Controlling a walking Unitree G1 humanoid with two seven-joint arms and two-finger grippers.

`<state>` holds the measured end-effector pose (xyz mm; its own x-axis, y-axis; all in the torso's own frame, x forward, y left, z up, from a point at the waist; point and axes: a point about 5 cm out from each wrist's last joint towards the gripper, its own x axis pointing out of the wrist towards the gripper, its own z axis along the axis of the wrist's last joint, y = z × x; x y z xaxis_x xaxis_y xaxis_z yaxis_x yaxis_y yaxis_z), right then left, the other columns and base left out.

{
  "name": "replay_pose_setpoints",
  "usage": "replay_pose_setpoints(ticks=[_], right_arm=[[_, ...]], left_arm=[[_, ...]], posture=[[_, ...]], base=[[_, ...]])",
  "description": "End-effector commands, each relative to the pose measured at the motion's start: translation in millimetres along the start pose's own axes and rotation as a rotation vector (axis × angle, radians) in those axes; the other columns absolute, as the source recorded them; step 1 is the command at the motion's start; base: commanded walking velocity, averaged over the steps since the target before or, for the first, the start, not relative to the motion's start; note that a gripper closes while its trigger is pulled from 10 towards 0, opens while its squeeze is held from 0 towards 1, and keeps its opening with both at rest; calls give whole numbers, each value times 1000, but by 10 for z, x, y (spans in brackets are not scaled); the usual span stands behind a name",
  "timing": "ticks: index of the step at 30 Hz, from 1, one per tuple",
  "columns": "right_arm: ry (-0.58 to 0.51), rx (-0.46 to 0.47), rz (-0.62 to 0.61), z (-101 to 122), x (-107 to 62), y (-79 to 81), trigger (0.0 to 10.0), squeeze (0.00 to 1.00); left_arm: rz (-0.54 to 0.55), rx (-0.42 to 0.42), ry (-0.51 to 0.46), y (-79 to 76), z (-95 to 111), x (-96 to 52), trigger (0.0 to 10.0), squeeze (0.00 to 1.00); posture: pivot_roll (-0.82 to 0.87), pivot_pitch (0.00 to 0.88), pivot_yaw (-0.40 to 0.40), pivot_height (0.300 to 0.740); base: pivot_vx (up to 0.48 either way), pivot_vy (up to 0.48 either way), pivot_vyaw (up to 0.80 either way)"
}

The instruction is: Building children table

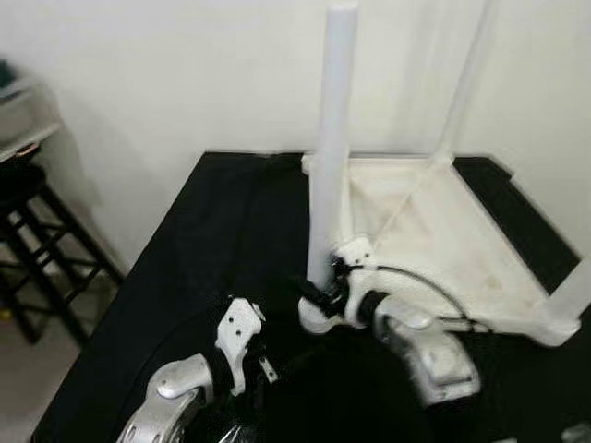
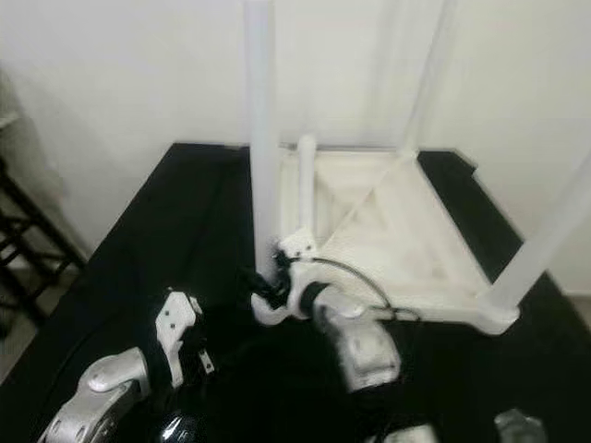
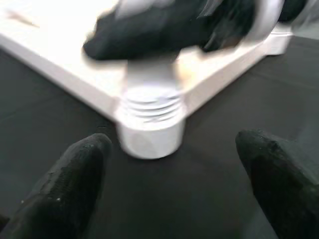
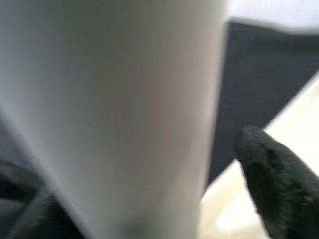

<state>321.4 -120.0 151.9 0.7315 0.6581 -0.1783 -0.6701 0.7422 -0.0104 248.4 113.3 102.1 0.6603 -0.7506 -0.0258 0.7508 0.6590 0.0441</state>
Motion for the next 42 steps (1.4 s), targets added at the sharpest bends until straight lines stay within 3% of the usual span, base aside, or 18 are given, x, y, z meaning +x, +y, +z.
replay_pose_setpoints(ticks=[1,6,7,12,13,15,16,20,26,29,30,31,32,33,34,36,39,42], right_arm=[[-130,-61,155,280,-121,-72,10000,0],[-193,-110,383,392,-169,-47,10000,0],[-179,-136,452,439,-127,-112,10000,0],[-162,-135,467,502,-65,-222,10000,0],[-154,-137,456,522,-45,-273,3137,0],[-154,-137,456,522,-45,-273,3137,0],[-129,-135,427,536,-34,-399,0,0],[-124,-108,395,493,-56,-475,0,0],[-137,-84,385,288,-181,-430,0,0],[-87,-36,193,-13,-226,-276,0,0],[-87,-36,193,-13,-226,-276,0,0],[8,106,-97,-354,-113,129,0,0],[8,106,-97,-354,-113,129,0,0],[45,166,-141,-451,-113,348,0,0],[45,166,-141,-451,-113,348,0,0],[27,114,-93,-408,-92,599,0,0],[18,101,-109,-374,-81,492,0,0],[9,88,-146,-282,-15,252,0,0]], left_arm=[[49,27,-15,7,24,-32,10000,0],[84,45,-24,-12,35,-51,10000,0],[107,51,-38,-33,48,-68,10000,0],[134,50,-60,-49,61,-88,10000,0],[141,50,-65,-57,66,-93,10000,0],[141,50,-65,-57,66,-93,10000,0],[172,37,-82,-88,76,-126,10000,0],[183,18,-86,-135,72,-182,10000,0],[183,0,-87,-179,84,-223,10000,0],[175,-7,-85,-186,102,-243,10000,0],[175,-7,-85,-186,102,-243,10000,0],[171,-13,-82,-187,95,-261,10000,0],[171,-13,-82,-187,95,-261,10000,0],[170,-15,-81,-189,90,-267,10000,0],[170,-15,-81,-189,90,-267,10000,0],[161,-17,-75,-191,66,-271,10000,0],[150,-24,-72,-201,54,-264,10000,0],[120,-37,-64,-223,34,-246,10000,0]], posture=[[-25,0,-10,740],[-12,0,-14,740],[-2,0,-22,740],[-2,0,-24,740],[2,0,-32,740],[2,0,-32,740],[0,0,-35,740],[-1,0,-36,740],[-4,0,-28,740],[-16,0,-31,740],[-16,0,-31,740],[-26,0,-23,740],[-26,0,-23,740],[-26,3,-18,740],[-26,3,-18,740],[-35,0,-1,740],[-43,0,-1,740],[-31,0,-6,740]], base=[[0,0,0],[0,0,0],[0,0,0],[0,0,0],[0,0,0],[0,0,0],[0,0,0],[0,0,0],[0,0,0],[0,0,0],[0,0,0],[0,0,0],[0,0,0],[0,0,0],[0,0,0],[0,0,0],[0,0,0],[0,0,0]])
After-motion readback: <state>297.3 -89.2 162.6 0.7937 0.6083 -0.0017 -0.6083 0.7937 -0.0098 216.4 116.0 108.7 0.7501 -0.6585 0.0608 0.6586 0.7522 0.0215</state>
